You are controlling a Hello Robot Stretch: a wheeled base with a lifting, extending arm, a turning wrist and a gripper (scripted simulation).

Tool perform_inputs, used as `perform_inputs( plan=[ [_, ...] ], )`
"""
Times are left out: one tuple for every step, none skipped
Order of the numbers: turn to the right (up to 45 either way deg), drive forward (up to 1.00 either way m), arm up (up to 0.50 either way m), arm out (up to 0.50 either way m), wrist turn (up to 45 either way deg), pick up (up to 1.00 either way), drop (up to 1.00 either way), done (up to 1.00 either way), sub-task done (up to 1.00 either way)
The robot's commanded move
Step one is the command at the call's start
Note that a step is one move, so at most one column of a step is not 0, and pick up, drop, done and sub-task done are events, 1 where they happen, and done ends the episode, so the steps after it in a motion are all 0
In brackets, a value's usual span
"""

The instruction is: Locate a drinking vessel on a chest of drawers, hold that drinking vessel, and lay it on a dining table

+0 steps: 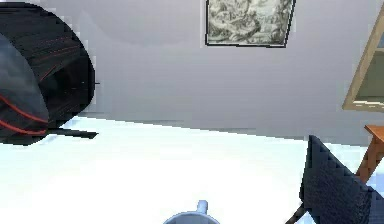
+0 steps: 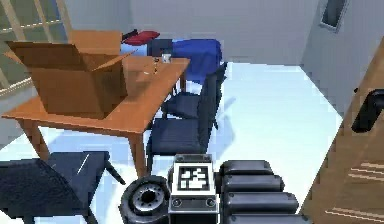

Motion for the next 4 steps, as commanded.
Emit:
perform_inputs(
  plan=[
    [0.0,0.40,0.00,0.00,0.0,0.00,0.00,0.00,0.00],
    [6.0,0.00,0.00,0.00,0.0,0.00,0.00,0.00,0.00],
    [0.0,0.15,0.00,0.00,0.0,0.00,0.00,0.00,0.00],
    [18.0,0.00,0.00,0.00,0.0,0.00,0.00,0.00,0.00]
  ],
)
